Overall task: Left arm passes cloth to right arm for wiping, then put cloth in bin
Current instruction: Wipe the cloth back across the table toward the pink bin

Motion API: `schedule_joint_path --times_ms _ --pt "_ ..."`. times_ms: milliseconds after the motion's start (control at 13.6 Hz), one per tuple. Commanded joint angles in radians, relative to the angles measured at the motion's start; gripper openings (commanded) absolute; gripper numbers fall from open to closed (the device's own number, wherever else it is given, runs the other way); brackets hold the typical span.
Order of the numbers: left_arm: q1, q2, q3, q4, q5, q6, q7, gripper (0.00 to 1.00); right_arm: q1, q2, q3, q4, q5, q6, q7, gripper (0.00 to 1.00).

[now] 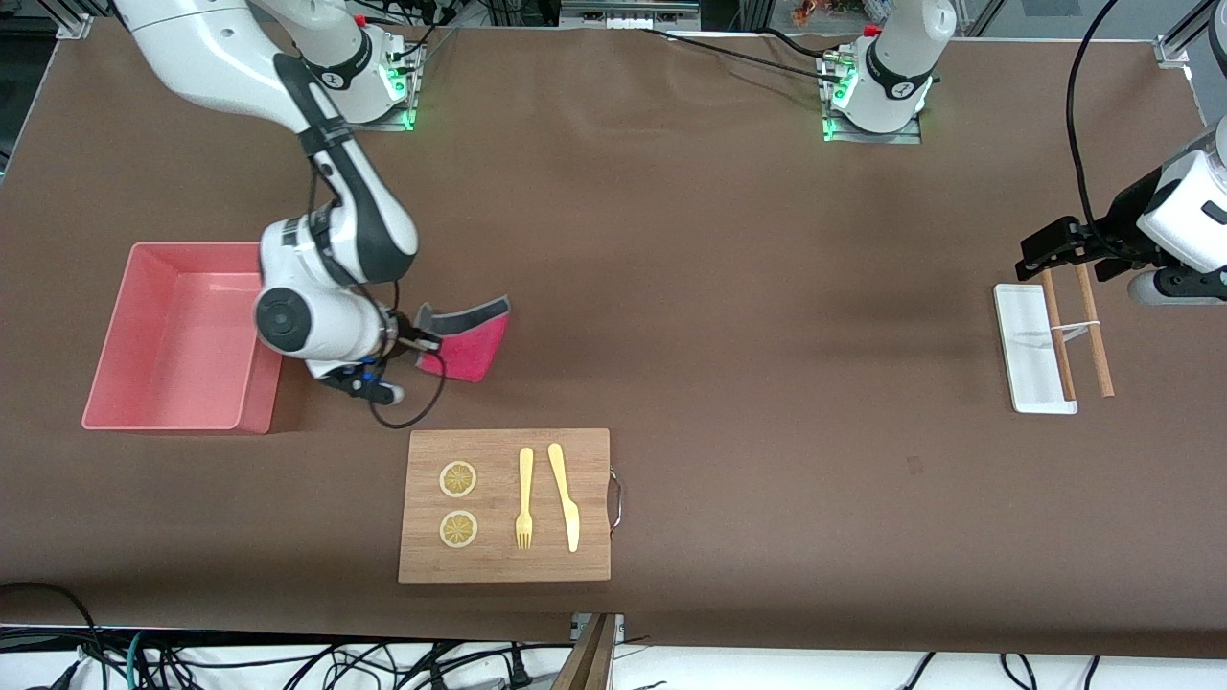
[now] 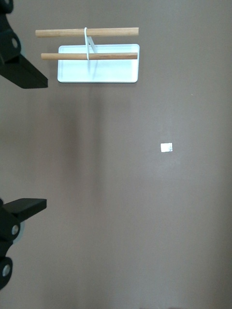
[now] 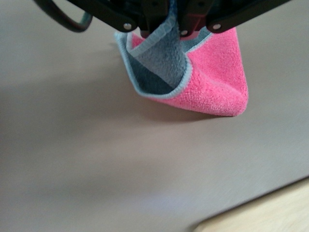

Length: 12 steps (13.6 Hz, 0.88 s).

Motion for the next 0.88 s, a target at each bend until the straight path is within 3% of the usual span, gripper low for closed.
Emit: schedule_joint_path --times_ms 0,220,514,808 --pt "0.004 0.01 0.002 0.029 -0.004 -0.04 0.009 1.0 -0.04 -0.044 -0.074 -0.037 0.01 -0.031 -0.241 0.0" --pt "0.004 0.009 0.007 0.029 -0.003 -0.056 0.009 1.0 -0.086 -0.044 -0.159 -0.038 0.01 -0.032 -0.499 0.0" --pt "0.004 0.009 0.007 0.029 -0.001 -0.062 0.007 1.0 -0.088 -0.078 -0.225 -0.002 -0.004 -0.057 -0.613 0.0" --pt "0.006 0.009 0.01 0.032 0.002 -0.071 0.009 1.0 -0.087 -0.124 -0.251 0.176 -0.041 -0.341 -0.612 0.0"
